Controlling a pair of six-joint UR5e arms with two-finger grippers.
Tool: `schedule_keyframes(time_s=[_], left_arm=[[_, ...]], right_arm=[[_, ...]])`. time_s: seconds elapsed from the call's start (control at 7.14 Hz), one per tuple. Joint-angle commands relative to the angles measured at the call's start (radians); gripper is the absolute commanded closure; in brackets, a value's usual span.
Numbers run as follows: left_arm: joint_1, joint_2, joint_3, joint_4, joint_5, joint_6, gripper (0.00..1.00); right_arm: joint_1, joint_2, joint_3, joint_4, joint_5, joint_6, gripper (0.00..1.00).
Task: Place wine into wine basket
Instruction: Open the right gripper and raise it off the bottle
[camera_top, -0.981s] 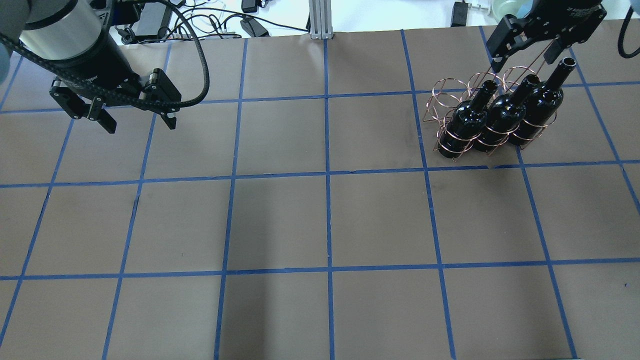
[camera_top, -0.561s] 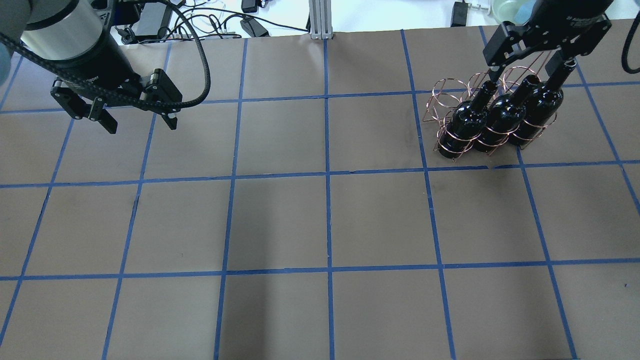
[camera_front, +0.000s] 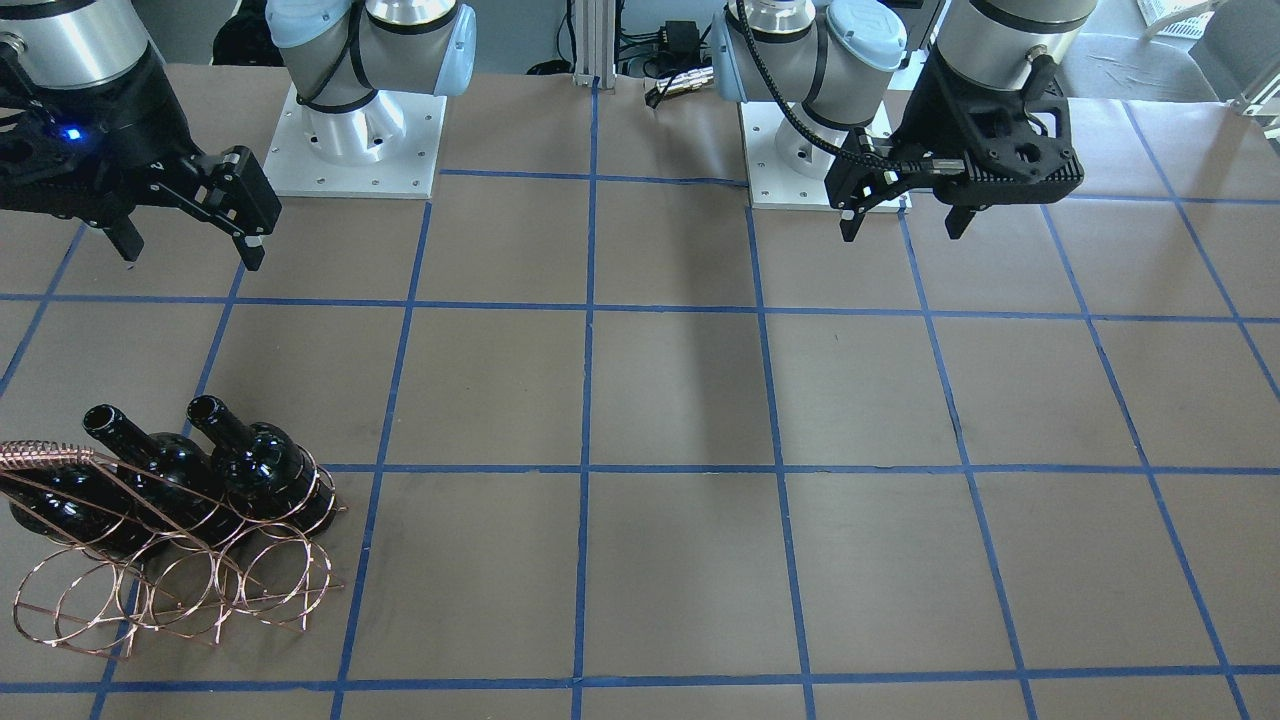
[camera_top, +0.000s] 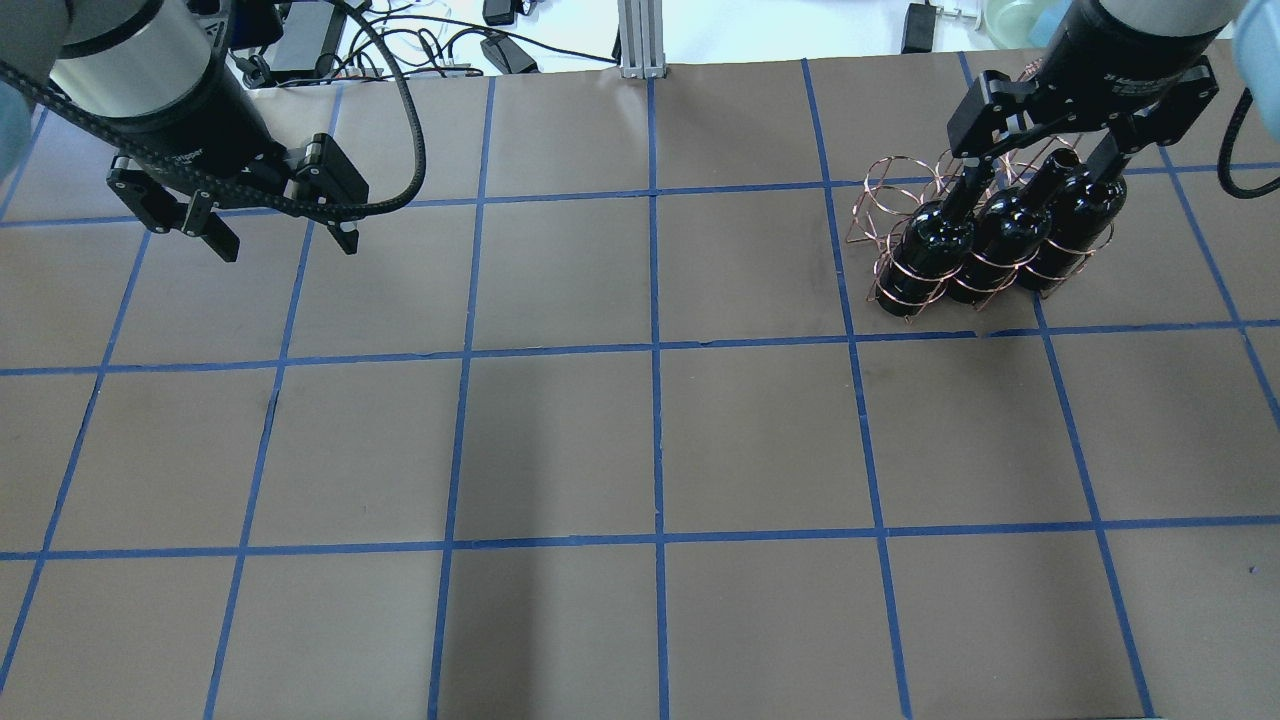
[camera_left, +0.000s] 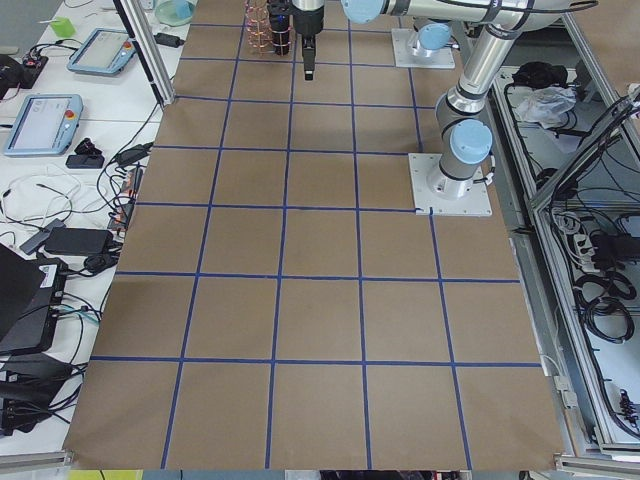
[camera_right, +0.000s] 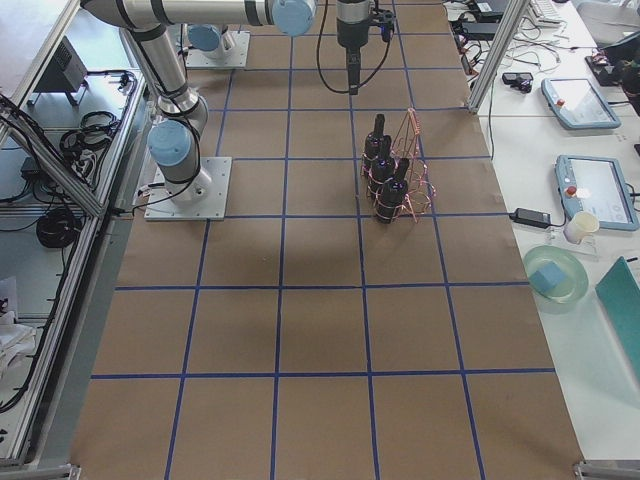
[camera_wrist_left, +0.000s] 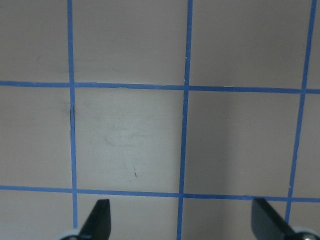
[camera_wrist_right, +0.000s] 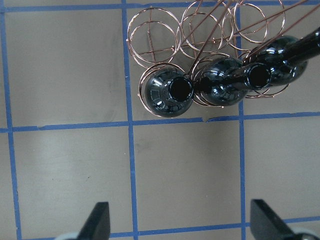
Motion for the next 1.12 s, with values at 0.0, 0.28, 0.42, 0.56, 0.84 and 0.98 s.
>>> schedule_keyframes(time_s=[0.0,0.28,0.42,0.56,0.84,0.98], left_arm=[[0.005,0.0,-0.001,0.003,-0.001,0.0,0.0],[0.006,0.001,-0.001,0.002,-0.002,-0.001,0.0],[0.003,0.0,-0.001,0.002,-0.006,-0.001,0.0],[0.003,0.001,0.001,0.003,-0.003,0.0,0.0],[0.003,0.001,0.001,0.005,-0.002,0.0,0.0],[0.002,0.001,0.001,0.005,-0.004,-0.001,0.0]], right_arm=[[0.049,0.03,-0.033,-0.021,0.032,0.045,0.0],[0.059,0.033,-0.036,-0.019,0.038,0.052,0.0],[0.06,0.033,-0.036,-0.019,0.038,0.053,0.0],[0.06,0.033,-0.035,-0.015,0.043,0.071,0.0],[0.06,0.033,-0.035,0.051,0.051,0.091,0.0],[0.06,0.033,-0.035,0.054,0.051,0.091,0.0]])
